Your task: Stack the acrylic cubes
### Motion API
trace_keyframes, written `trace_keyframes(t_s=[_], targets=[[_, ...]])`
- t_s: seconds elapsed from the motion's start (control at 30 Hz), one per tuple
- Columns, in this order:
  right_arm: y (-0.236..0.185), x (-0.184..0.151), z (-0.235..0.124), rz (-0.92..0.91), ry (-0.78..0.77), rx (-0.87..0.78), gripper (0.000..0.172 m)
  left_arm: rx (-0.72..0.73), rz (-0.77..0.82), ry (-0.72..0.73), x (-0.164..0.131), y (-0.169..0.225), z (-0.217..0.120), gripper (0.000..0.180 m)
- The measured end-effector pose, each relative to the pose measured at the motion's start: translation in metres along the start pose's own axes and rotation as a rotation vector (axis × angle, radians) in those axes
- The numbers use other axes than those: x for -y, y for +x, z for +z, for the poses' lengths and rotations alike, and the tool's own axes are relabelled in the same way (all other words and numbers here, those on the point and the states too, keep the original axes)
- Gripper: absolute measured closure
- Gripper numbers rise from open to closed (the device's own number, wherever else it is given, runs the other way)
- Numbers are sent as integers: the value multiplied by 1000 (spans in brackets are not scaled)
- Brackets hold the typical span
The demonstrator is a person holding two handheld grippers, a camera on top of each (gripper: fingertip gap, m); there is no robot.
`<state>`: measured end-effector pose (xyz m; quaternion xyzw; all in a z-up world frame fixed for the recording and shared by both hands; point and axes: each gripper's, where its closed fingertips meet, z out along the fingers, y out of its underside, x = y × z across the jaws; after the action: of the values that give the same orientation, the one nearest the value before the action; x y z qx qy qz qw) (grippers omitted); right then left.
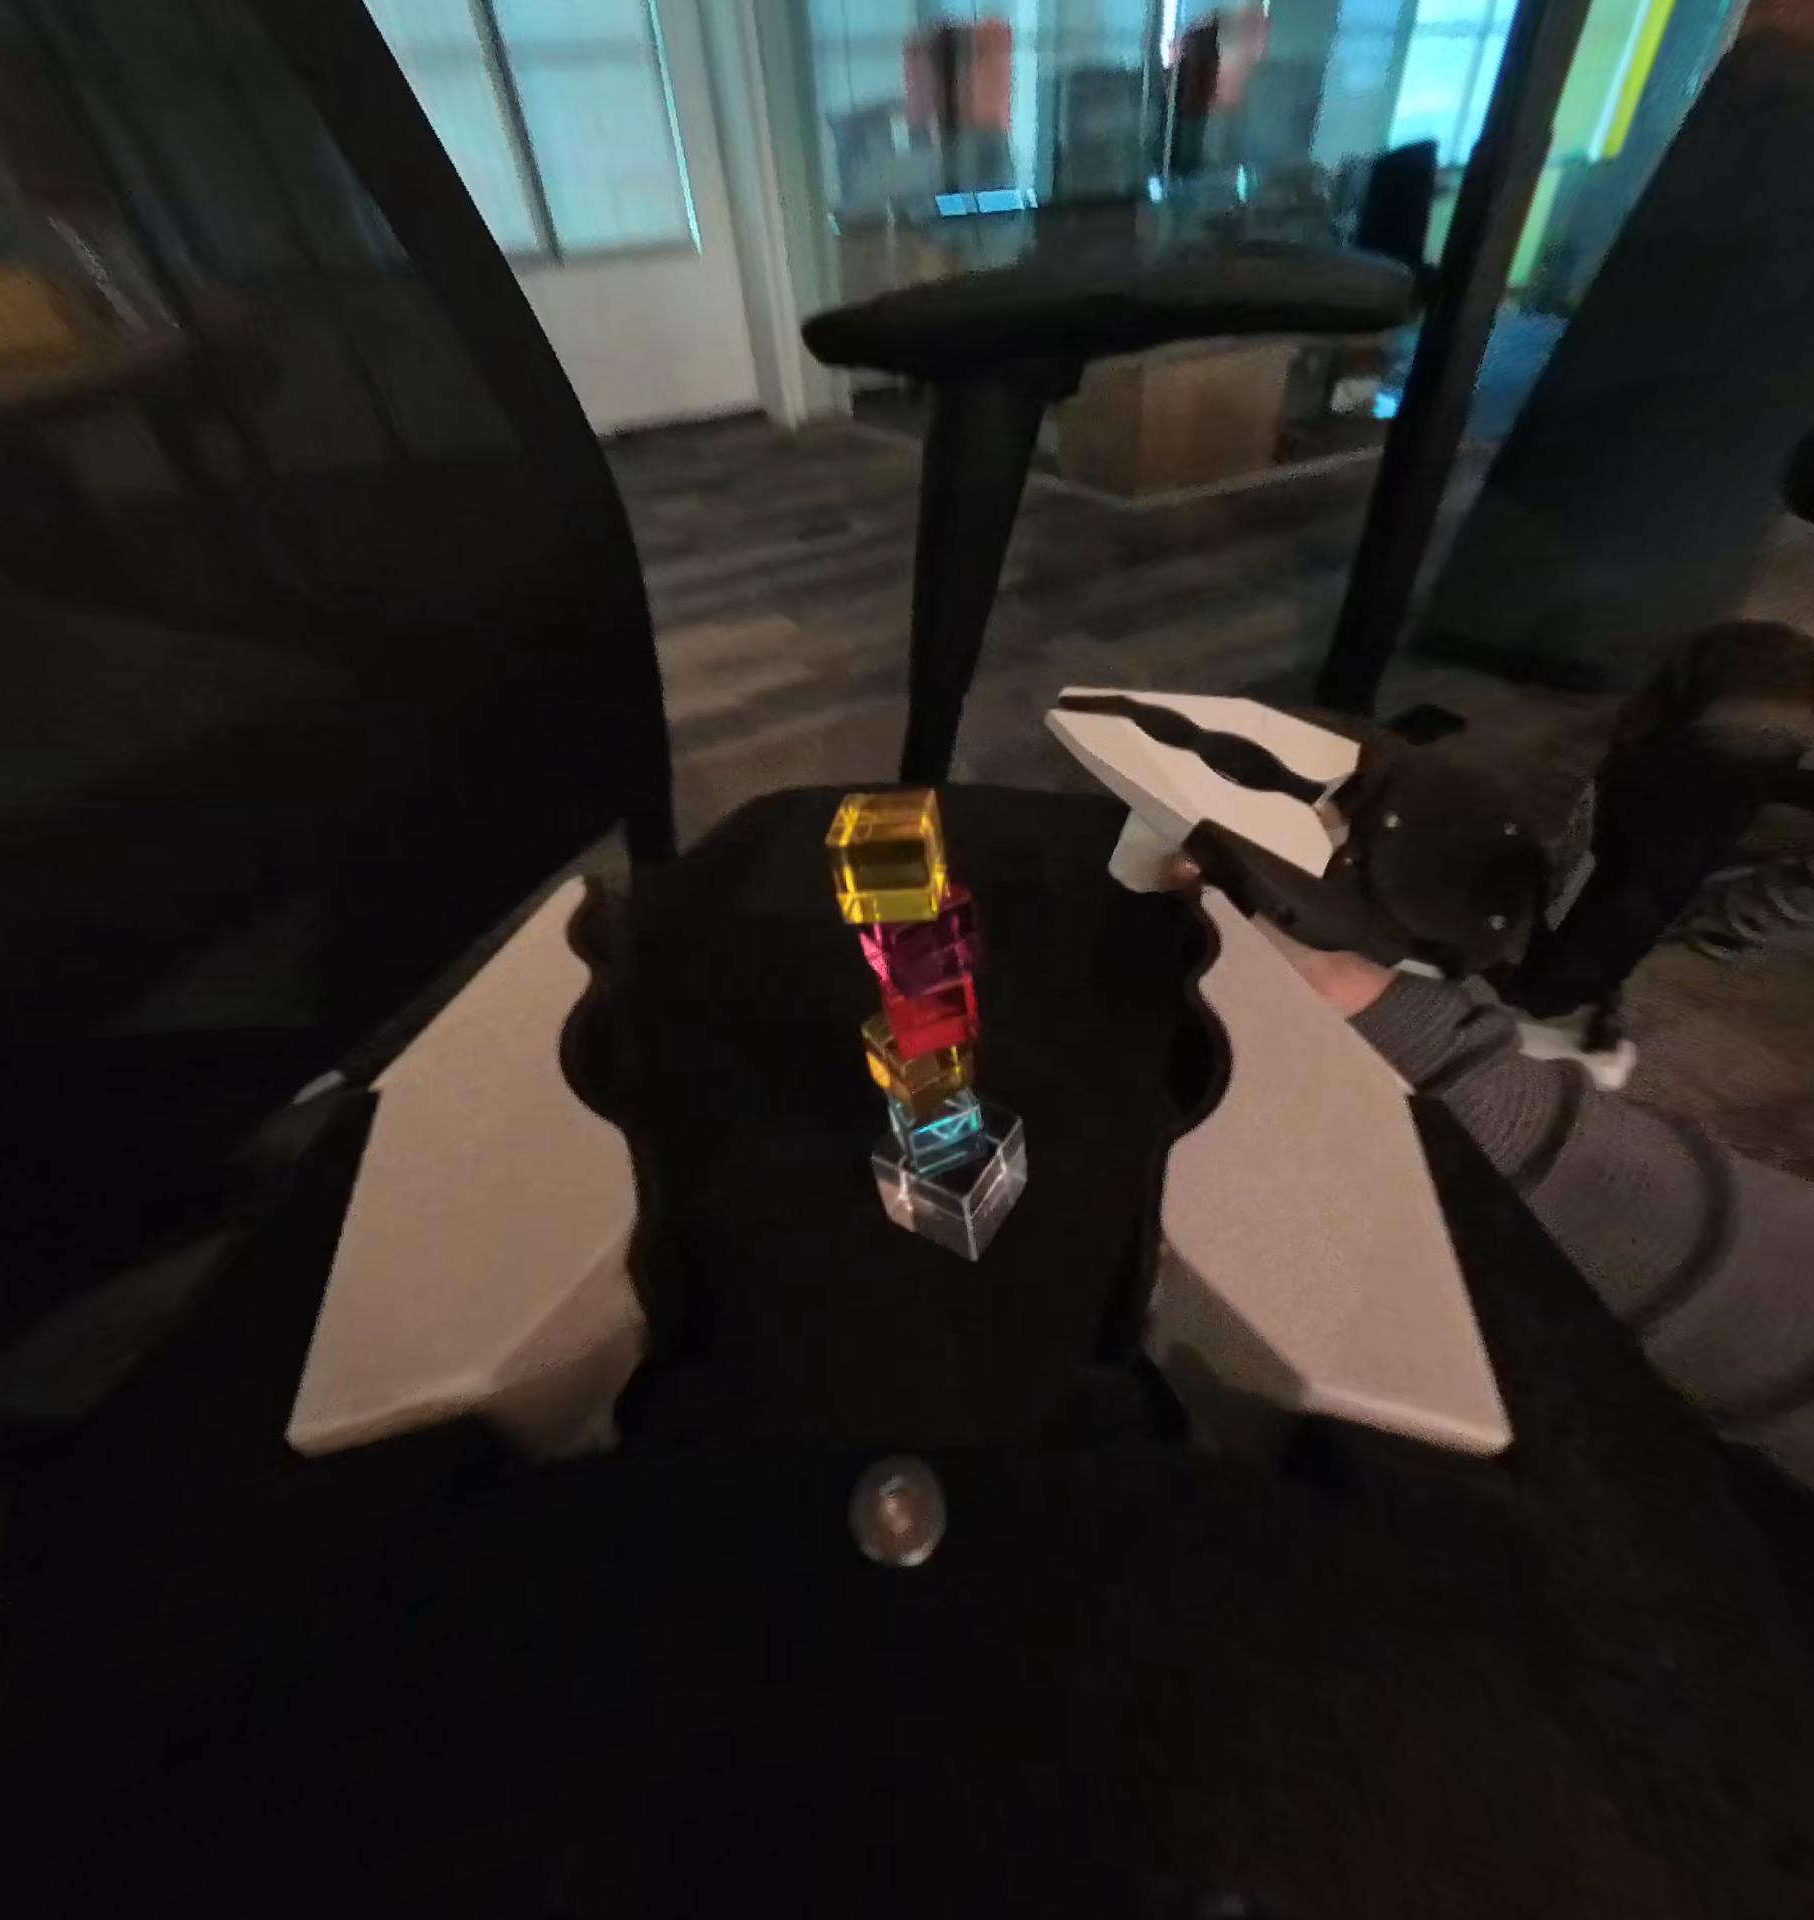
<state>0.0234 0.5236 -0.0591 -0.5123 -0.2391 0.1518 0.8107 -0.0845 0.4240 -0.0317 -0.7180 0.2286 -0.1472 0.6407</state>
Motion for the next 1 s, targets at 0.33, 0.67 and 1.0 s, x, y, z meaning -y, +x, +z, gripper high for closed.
trace_keyframes(t_s=[0.33,0.67,1.0], targets=[[-3,-2,1,-34,-15,1,167,236,-41,246,-32,-20,-42,78],[-11,-6,3,-87,-42,20,167,374,-10,237,-46,-37,-51,94],[-20,-9,5,-151,-66,38,167,322,36,354,-29,-7,-80,94]])
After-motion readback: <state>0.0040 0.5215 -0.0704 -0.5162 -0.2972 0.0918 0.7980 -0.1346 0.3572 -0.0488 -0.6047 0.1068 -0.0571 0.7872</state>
